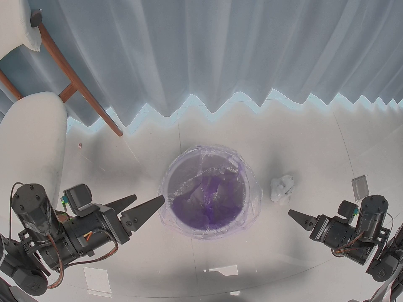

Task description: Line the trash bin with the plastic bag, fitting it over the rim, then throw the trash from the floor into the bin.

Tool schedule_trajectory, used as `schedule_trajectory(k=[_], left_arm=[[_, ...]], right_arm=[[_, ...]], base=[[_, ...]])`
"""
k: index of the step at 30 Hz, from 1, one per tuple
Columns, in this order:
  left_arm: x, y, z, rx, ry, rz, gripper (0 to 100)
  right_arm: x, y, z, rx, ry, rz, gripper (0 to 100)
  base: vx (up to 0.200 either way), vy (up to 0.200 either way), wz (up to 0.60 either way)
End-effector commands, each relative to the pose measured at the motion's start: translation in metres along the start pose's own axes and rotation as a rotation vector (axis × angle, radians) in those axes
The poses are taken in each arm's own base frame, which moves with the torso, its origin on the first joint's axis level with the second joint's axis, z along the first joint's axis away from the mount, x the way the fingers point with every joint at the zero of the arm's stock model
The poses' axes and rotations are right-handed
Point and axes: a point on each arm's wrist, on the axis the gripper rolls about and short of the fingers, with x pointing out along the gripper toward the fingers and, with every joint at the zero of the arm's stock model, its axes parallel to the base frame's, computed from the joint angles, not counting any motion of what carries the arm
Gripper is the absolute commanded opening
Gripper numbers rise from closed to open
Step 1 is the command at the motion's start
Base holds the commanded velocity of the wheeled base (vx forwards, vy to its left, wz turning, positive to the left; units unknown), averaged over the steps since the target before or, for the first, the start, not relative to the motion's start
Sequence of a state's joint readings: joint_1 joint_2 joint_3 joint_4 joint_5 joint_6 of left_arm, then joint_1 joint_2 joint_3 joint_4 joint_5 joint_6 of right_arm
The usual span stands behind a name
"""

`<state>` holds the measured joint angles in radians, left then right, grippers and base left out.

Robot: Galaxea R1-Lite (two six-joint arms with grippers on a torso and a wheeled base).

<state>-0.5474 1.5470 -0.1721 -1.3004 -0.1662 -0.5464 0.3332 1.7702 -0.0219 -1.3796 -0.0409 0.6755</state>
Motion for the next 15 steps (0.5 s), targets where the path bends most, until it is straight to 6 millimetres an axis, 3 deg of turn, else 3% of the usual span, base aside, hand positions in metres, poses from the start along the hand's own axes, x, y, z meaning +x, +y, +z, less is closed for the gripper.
schedule_trajectory(k=[1,3,4,7,15], left_arm=[[0.006,-0.016,0.003,0.007,-0.003,-0.066,100],[0.005,-0.019,-0.011,-0.033,0.062,-0.056,100],[0.003,-0.017,-0.028,-0.086,0.145,-0.006,100],[0.01,-0.009,-0.051,-0.211,0.235,0.147,100],[0.065,0.005,-0.089,-0.412,0.342,0.415,100]], right_arm=[[-0.003,0.006,0.008,-0.004,-0.042,0.032,100],[-0.005,0.004,0.006,-0.004,-0.035,0.023,100],[-0.007,0.002,0.004,-0.002,-0.022,0.013,100],[-0.009,-0.001,0.0,0.006,-0.006,-0.014,100],[-0.008,-0.003,0.0,0.032,-0.038,-0.065,100]], base=[[0.0,0.0,0.0],[0.0,0.0,0.0],[0.0,0.0,0.0],[0.0,0.0,0.0],[0.0,0.0,0.0]])
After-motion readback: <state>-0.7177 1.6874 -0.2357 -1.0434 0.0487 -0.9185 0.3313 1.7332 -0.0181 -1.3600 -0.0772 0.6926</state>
